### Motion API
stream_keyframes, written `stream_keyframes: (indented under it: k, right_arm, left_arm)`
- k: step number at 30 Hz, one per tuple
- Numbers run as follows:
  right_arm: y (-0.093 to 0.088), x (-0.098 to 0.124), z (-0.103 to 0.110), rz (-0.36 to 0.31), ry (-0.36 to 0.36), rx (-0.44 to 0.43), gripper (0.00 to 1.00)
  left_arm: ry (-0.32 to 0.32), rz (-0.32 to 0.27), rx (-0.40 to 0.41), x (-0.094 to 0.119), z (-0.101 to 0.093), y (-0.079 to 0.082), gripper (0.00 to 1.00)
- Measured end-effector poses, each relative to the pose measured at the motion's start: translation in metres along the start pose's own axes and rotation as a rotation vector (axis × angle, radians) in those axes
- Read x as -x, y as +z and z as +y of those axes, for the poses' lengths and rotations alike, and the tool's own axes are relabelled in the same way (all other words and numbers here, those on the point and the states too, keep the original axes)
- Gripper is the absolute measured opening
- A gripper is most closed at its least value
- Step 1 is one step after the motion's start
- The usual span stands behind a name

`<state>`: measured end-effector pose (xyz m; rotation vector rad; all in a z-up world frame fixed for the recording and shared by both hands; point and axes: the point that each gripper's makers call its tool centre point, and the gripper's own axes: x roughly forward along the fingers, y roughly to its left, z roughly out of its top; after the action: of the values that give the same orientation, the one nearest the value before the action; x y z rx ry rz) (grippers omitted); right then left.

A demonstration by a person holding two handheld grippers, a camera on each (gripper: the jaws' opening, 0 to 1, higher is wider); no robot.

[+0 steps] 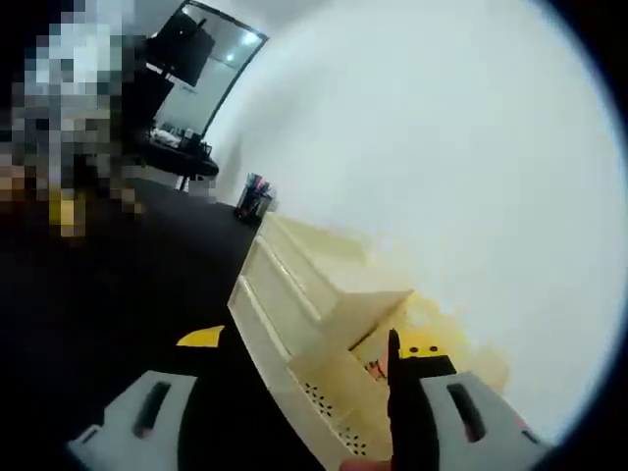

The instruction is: Open the drawer, pick up the cosmetic bottles from the table one by one, place them into the drawer, release the gripper, close the drawer, and move the gripper away

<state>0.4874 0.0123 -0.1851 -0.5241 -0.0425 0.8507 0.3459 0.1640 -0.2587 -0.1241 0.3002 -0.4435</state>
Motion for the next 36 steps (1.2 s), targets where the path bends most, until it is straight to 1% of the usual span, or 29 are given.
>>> stream_keyframes:
  k: [1, 2, 3, 4, 5, 7, 8, 9, 10, 13, 15, 17, 20, 21, 23, 26, 28, 32, 36]
  right_arm:
    - [0.004, 0.001, 0.001, -0.015, 0.011, -0.017, 0.6]
    - [0.006, 0.001, 0.002, -0.022, 0.022, -0.032, 0.6]
    - [0.007, 0.002, 0.003, -0.025, 0.028, -0.036, 0.6]
    - [0.007, 0.002, 0.005, -0.027, 0.036, -0.035, 0.6]
    - [0.006, 0.001, 0.01, -0.024, 0.047, -0.03, 0.6]
    - [0.006, 0.001, 0.016, -0.025, 0.058, -0.021, 0.6]
    - [0.006, 0.001, 0.019, -0.025, 0.067, -0.017, 0.6]
    - [0.005, 0.001, 0.024, -0.024, 0.08, -0.015, 0.59]
    - [0.006, -0.004, 0.03, -0.028, 0.091, -0.023, 0.59]
    - [0.004, -0.006, 0.054, -0.023, 0.135, -0.018, 0.59]
    - [0.003, -0.008, 0.066, -0.018, 0.162, -0.011, 0.59]
    - [0.003, -0.009, 0.073, -0.016, 0.167, -0.002, 0.59]
    - [0.005, -0.008, 0.078, -0.022, 0.181, -0.009, 0.59]
    - [0.006, -0.008, 0.08, -0.03, 0.188, -0.027, 0.59]
    - [0.008, -0.007, 0.09, -0.041, 0.228, -0.081, 0.59]
    - [0.006, -0.009, 0.101, -0.04, 0.252, -0.101, 0.58]
    - [0.003, -0.009, 0.111, -0.029, 0.273, -0.093, 0.58]
    - [0.0, -0.009, 0.13, -0.017, 0.3, -0.07, 0.59]
    - [0.001, -0.01, 0.141, -0.015, 0.33, -0.074, 0.59]
  left_arm:
    - [0.02, 0.0, -0.001, 0.002, -0.002, -0.002, 0.65]
    - [0.05, 0.001, 0.016, 0.003, -0.002, -0.006, 0.65]
    - [0.099, 0.014, 0.055, 0.005, 0.0, -0.012, 0.64]
    - [0.113, 0.003, 0.048, 0.005, -0.001, -0.013, 0.63]
    - [0.167, 0.001, 0.086, 0.006, 0.004, -0.016, 0.63]
    - [0.198, 0.0, 0.086, 0.006, 0.005, -0.02, 0.62]
    - [0.234, 0.0, 0.104, 0.006, 0.009, -0.021, 0.61]
    - [0.236, -0.004, 0.089, 0.005, 0.01, -0.02, 0.61]
    - [0.247, -0.007, 0.087, 0.005, 0.011, -0.018, 0.62]
    - [0.265, -0.026, 0.103, 0.004, 0.019, -0.008, 0.63]
    - [0.27, -0.033, 0.109, 0.004, 0.021, -0.005, 0.63]
    - [0.275, -0.033, 0.119, 0.004, 0.025, -0.003, 0.63]
    - [0.288, -0.027, 0.12, 0.005, 0.03, -0.004, 0.64]
    - [0.301, -0.029, 0.12, 0.007, 0.035, -0.004, 0.64]
    - [0.307, -0.033, 0.118, 0.009, 0.038, -0.005, 0.64]
    - [0.306, -0.038, 0.116, 0.013, 0.046, -0.007, 0.67]
    - [0.306, -0.043, 0.12, 0.017, 0.054, -0.007, 0.7]
    - [0.321, -0.046, 0.117, 0.027, 0.065, -0.011, 0.7]
    - [0.318, -0.062, 0.128, 0.032, 0.073, -0.012, 0.7]
